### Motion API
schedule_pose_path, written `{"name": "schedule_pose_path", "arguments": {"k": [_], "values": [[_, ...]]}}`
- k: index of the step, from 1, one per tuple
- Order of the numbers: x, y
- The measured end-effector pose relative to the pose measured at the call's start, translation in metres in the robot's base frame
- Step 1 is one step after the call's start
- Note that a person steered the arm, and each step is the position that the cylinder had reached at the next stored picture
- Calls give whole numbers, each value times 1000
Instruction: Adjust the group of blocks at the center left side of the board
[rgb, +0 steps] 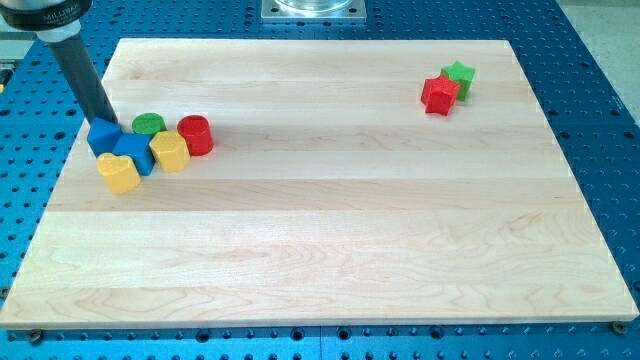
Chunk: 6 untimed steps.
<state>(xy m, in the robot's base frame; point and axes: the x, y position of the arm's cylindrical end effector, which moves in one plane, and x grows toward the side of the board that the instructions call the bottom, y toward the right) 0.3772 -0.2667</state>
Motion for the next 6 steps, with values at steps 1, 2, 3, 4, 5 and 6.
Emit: {"name": "schedule_pose_path", "arguments": {"k": [1,2,3,4,5,6], "values": [[-8,24],[-47,78],[-61,172],[-103,264],[-122,334],[-122,444]]}}
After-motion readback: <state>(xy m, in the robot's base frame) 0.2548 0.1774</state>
